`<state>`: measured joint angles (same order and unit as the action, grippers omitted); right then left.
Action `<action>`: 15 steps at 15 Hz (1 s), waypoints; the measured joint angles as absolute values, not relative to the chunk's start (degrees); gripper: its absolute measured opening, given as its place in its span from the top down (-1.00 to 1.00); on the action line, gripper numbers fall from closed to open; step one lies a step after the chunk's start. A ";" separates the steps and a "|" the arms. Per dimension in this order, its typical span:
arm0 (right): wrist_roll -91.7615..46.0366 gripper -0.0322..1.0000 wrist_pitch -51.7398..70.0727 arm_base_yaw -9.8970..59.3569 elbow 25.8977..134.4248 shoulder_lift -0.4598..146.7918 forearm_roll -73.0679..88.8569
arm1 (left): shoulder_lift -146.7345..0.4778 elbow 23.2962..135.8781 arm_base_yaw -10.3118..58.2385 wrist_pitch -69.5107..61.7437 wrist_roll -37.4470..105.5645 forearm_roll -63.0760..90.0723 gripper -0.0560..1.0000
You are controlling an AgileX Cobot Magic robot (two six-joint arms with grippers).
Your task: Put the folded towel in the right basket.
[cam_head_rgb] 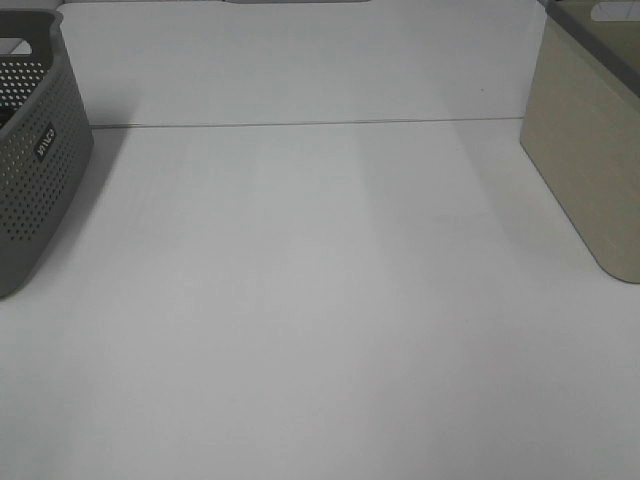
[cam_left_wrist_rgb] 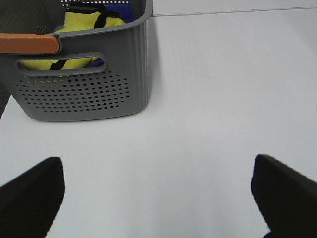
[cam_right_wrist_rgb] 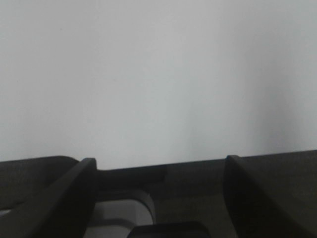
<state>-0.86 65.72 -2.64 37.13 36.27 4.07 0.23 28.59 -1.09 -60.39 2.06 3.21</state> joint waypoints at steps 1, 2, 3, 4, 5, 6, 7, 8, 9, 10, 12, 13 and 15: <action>-0.86 -0.37 63.83 -2.64 35.47 30.48 3.55 | 0.23 28.59 -1.09 -60.39 2.06 3.21 -0.94; -0.86 -0.37 61.88 -2.64 33.86 25.32 3.38 | 0.23 28.59 -1.09 -60.39 2.06 3.21 -0.94; -0.86 -0.37 60.22 -2.64 32.49 20.63 3.21 | 0.23 28.59 -1.09 -60.39 2.06 3.21 -0.94; -0.92 -0.37 59.59 -1.89 31.17 16.73 2.86 | 0.23 28.59 -1.09 -60.39 2.06 3.21 -0.94; -0.92 -0.37 59.70 -1.15 30.65 15.36 2.58 | 0.23 28.59 -1.09 -60.39 2.06 3.21 -0.94; -0.92 -0.37 59.76 0.52 29.97 13.69 1.55 | 0.23 28.59 -1.09 -60.39 2.06 3.21 -0.94; 1.03 -0.37 59.93 3.04 29.62 11.12 -1.78 | 0.23 28.59 -1.09 -60.39 2.06 3.21 -0.94; 2.46 -0.37 60.05 3.21 29.39 10.08 -2.92 | 0.23 28.59 -1.09 -60.39 2.06 3.21 -0.94; 2.75 -0.37 60.22 3.27 29.16 9.40 -3.44 | 0.23 28.59 -1.09 -60.39 2.06 3.21 -0.94; 3.21 -0.37 60.28 3.38 29.11 9.00 -3.44 | 0.23 28.59 -1.09 -60.39 2.06 3.21 -0.94; 3.61 -0.37 60.62 3.38 29.11 8.94 -3.67 | 0.23 28.59 -1.09 -60.39 2.06 3.21 -0.94; 3.61 -0.37 60.62 3.38 29.11 8.94 -3.67 | 0.23 28.59 -1.09 -60.39 2.06 3.21 -0.94; 3.61 -0.37 60.62 3.38 29.11 8.94 -3.67 | 0.23 28.59 -1.09 -60.39 2.06 3.21 -0.94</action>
